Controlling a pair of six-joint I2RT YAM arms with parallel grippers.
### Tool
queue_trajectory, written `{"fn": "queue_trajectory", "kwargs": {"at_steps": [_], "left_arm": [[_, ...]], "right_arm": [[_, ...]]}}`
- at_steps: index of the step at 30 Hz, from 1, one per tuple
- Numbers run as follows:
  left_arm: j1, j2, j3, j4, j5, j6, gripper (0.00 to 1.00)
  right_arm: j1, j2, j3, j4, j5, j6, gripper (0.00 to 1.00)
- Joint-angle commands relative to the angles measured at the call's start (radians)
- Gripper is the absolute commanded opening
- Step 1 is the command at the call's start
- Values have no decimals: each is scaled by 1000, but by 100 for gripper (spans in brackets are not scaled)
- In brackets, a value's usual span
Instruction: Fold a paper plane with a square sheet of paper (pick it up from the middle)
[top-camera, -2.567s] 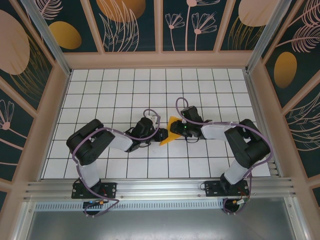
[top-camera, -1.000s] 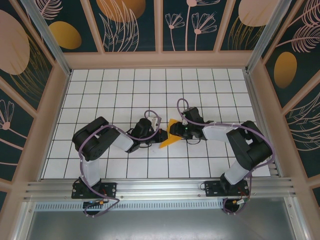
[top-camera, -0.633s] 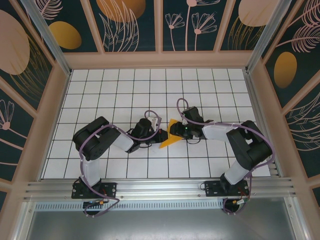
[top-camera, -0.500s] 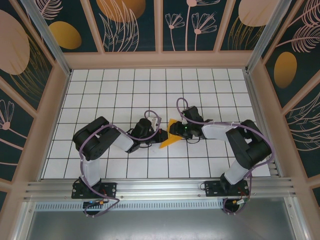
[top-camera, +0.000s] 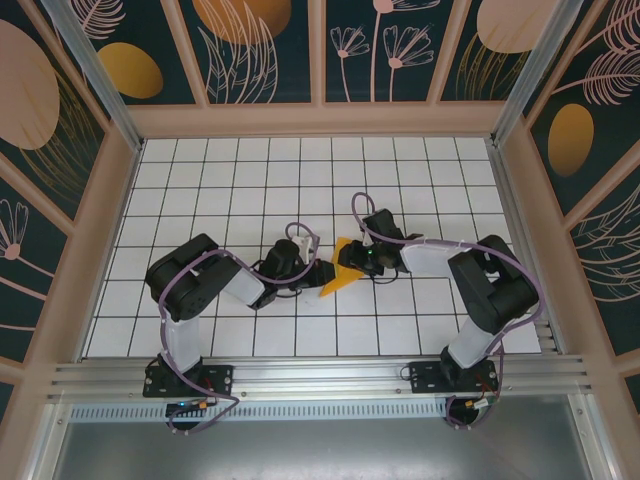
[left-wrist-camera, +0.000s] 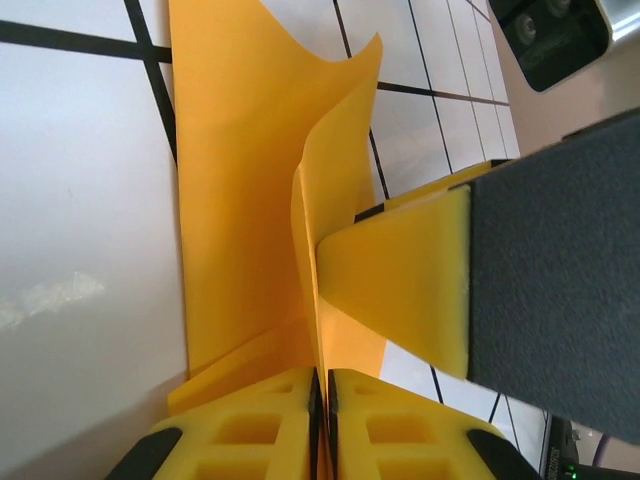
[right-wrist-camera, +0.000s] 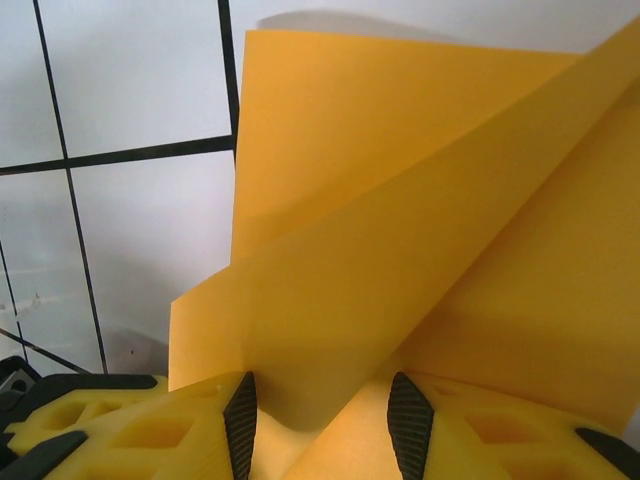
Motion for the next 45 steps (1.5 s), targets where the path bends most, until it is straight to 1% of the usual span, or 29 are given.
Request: {"fn": "queue_trajectory", "kwargs": {"at_steps": [1,9,16,17,19,27,37,42,45], "left_arm": [[8,-25,-45,12,40,-30,15],[9,-82,-88,-8,28,-21,19],[32,-207,-132,-79,-86,-4,27],[33,-239,-136,-80,-95,-1,27],[34,-257,-138,-71,-98,-1,28],[27,-221,-106,-22,-40,3,29],[-11,-166,-77,50,16,0,30],[-19,-139,-65,45,31,1,29],[-19,-123,-54,-2,14,12,29]], "right_arm": [[-1,90,-19,-129,123,14,46],[14,106,-11,-139,129,14,46],[17,114,-4,-163,152,7,46],[19,114,-4,-167,156,6,46],[20,116,-1,-175,165,6,46],[25,134,11,-195,180,6,46],[30,179,40,-228,184,24,48],[30,214,59,-257,189,41,48],[31,228,65,-267,189,49,48]]}}
